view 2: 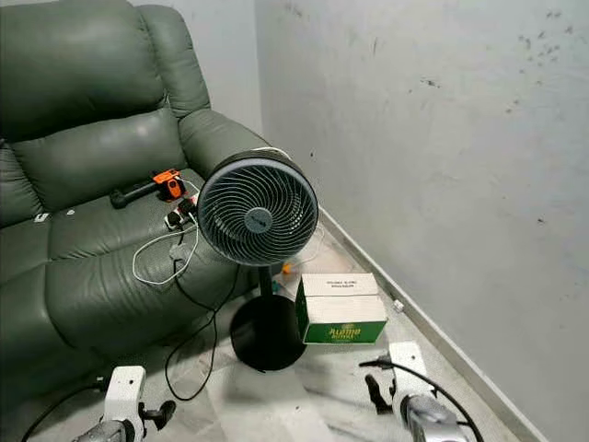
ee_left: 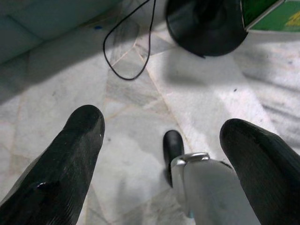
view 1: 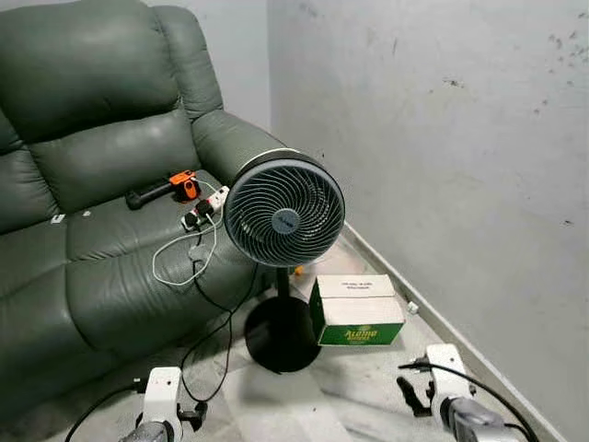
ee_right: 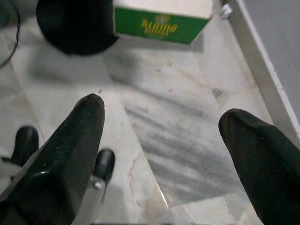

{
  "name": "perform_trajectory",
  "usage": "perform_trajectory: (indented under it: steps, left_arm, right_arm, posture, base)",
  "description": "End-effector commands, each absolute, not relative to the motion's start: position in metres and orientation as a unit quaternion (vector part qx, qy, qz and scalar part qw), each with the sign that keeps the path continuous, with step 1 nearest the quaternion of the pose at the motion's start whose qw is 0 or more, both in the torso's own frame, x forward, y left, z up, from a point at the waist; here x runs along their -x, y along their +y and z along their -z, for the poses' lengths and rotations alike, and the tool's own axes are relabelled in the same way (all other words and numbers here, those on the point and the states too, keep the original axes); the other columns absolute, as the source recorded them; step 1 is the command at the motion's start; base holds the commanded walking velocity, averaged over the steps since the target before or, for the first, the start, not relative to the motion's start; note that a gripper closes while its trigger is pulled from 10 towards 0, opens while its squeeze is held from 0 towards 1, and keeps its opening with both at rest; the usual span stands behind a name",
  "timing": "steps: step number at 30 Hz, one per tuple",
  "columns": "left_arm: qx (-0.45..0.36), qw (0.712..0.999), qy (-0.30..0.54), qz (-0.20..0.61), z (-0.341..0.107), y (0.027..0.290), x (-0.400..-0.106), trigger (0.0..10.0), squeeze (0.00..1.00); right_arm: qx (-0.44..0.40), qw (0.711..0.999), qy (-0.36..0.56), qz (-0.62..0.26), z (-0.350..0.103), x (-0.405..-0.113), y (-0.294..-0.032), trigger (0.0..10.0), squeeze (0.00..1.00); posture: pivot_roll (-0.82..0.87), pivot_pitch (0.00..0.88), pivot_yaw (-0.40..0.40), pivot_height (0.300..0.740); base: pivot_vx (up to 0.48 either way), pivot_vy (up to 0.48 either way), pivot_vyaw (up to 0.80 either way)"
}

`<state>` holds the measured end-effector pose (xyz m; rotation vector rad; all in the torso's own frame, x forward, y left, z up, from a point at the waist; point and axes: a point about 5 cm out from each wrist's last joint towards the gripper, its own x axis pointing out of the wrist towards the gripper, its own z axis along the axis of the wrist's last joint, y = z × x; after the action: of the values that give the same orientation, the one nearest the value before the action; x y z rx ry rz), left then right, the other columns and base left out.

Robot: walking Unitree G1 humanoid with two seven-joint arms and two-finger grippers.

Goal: Hang keys on a hook

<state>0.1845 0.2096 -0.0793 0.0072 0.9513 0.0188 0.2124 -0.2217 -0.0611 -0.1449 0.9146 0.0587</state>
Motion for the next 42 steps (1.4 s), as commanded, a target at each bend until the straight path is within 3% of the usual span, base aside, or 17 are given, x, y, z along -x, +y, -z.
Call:
perform_trajectory:
  steps: [1, 9, 16, 42]
  left_arm:
    - [-0.019, 0.887, 0.462, 0.000, 0.079, 0.208, -0.187, 10.0, 0.00]
    - [-0.028, 0.890, 0.454, 0.013, 0.072, 0.199, -0.204, 10.0, 0.00]
    - [-0.047, 0.881, 0.469, 0.025, 0.078, 0.208, -0.189, 10.0, 0.00]
    - [-0.074, 0.868, 0.487, 0.058, 0.080, 0.206, -0.186, 10.0, 0.00]
  right_arm:
    - [0.076, 0.888, 0.452, -0.029, 0.065, -0.208, -0.219, 10.0, 0.00]
    - [0.074, 0.880, 0.469, -0.032, 0.073, -0.197, -0.213, 10.0, 0.00]
    - [0.088, 0.866, 0.492, -0.033, 0.081, -0.180, -0.218, 10.0, 0.00]
    - [0.105, 0.865, 0.488, -0.046, 0.074, -0.192, -0.222, 10.0, 0.00]
  posture:
    - [-0.03, 0.001, -0.012, 0.740]
    - [-0.05, 0.000, -0.012, 0.740]
    - [-0.06, 0.000, -0.008, 0.740]
    - [-0.07, 0.000, 0.003, 0.740]
  base:
    - [0.000, 0.000, 0.00]
    - [0.000, 0.000, 0.00]
    - [0.000, 0.000, 0.00]
    - [0.000, 0.000, 0.00]
